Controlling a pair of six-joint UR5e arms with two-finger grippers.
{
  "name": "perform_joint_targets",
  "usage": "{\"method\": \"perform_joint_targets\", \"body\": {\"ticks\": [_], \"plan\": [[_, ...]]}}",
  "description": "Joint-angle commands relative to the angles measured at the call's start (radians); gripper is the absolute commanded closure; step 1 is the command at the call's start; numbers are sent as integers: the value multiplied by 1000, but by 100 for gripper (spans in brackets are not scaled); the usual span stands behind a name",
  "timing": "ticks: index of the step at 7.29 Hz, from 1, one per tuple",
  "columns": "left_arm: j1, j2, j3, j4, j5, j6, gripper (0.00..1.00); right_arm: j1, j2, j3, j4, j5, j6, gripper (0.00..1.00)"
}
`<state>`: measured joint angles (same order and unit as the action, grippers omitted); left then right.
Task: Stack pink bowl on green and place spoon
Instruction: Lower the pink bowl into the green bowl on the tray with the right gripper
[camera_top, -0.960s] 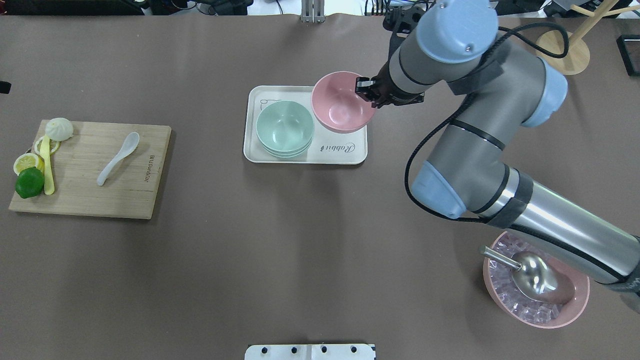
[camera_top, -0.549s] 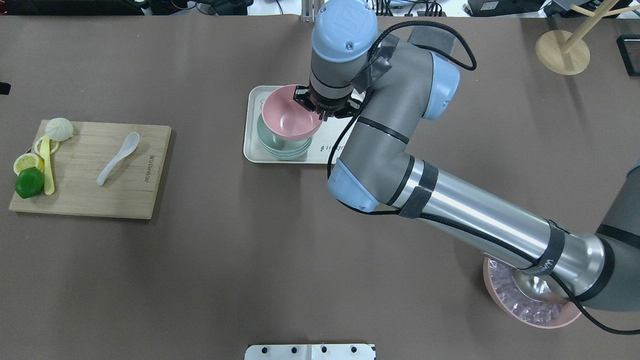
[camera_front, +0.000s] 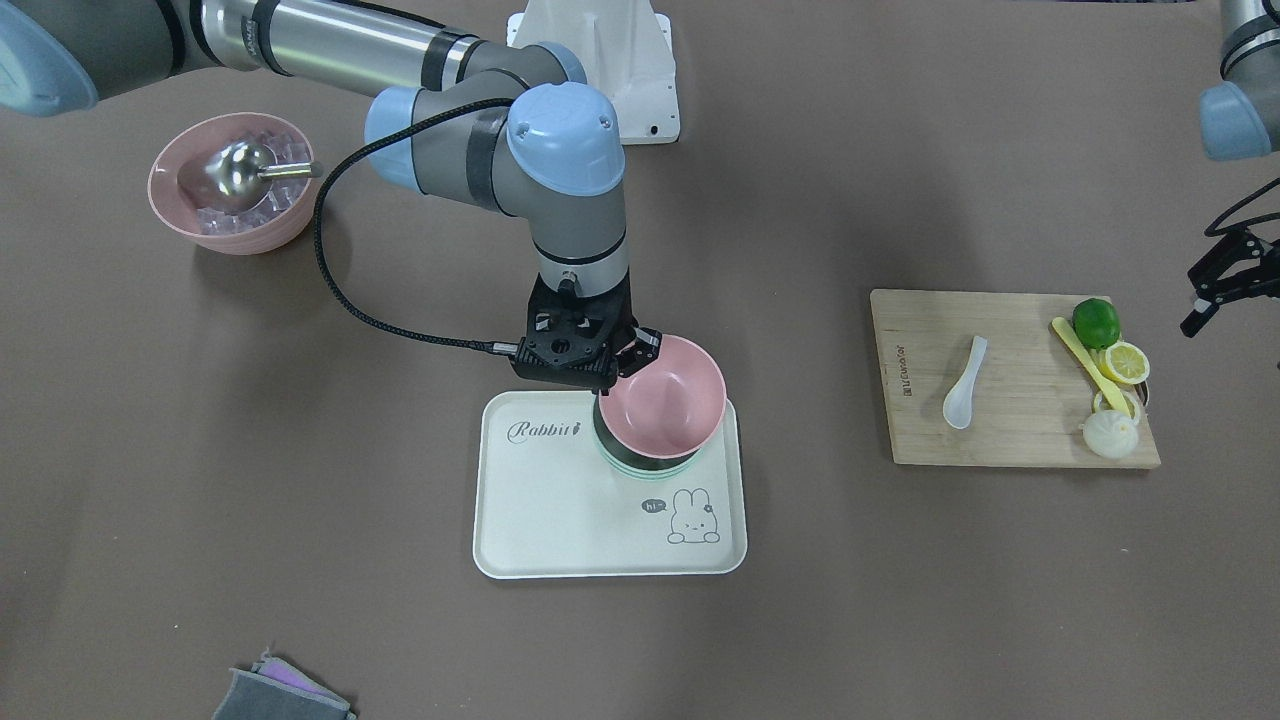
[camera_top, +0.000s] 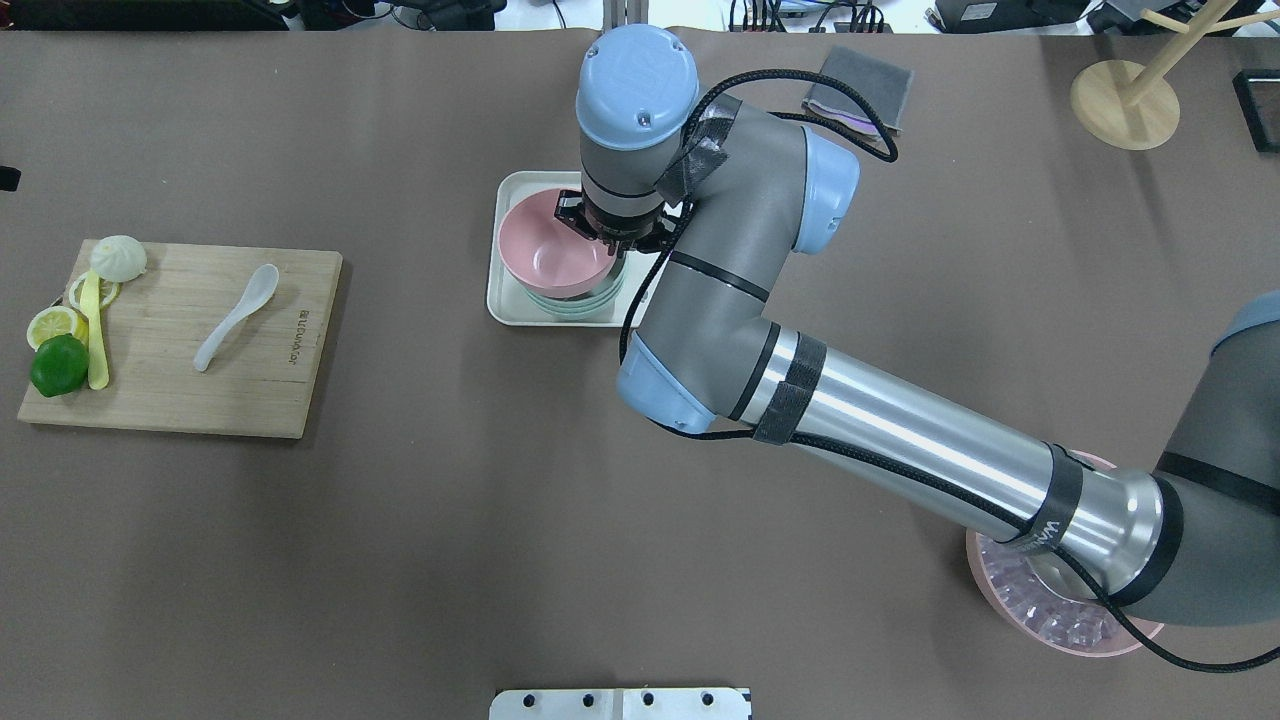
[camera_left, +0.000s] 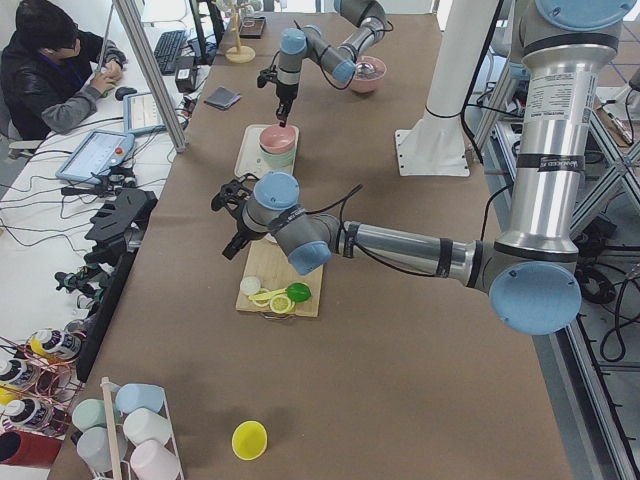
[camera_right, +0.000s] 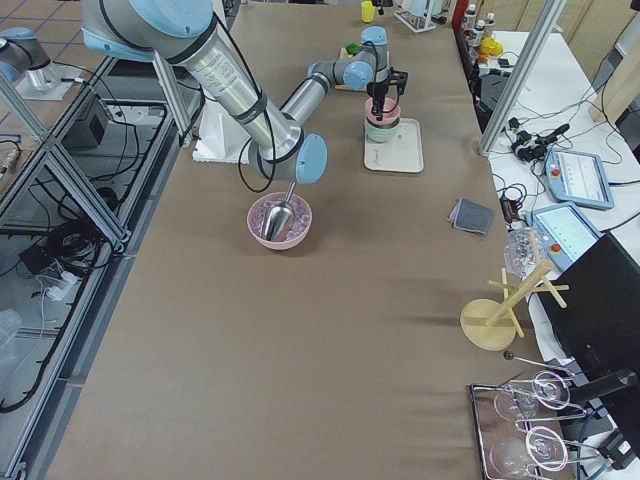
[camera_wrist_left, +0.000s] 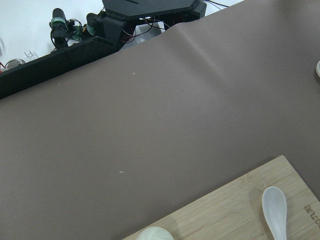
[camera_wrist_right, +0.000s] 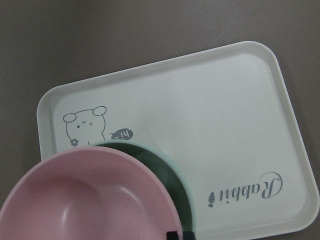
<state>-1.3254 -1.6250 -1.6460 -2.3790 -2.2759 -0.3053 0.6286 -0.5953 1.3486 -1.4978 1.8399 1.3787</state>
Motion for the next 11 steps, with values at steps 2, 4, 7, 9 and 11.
{"method": "perform_joint_targets", "body": {"ticks": [2,4,7,9,11], "plan": [[0,-1,0,0,-1,0,2,2,2,-31,33,-27,-7,100],[0,-1,-1,-2,-2,-5,2,-1,-6,-31,33,-27,-6,100],[0,-1,-1,-2,-2,-5,2,-4,-3,-32,34,-28,2,100],[0,1,-1,-2,-2,-5,2,-7,-4,-32,36,-30,2,100],[0,-1,0,0,-1,-5,2,-10,-4,-42,59,-37,2,100]]}}
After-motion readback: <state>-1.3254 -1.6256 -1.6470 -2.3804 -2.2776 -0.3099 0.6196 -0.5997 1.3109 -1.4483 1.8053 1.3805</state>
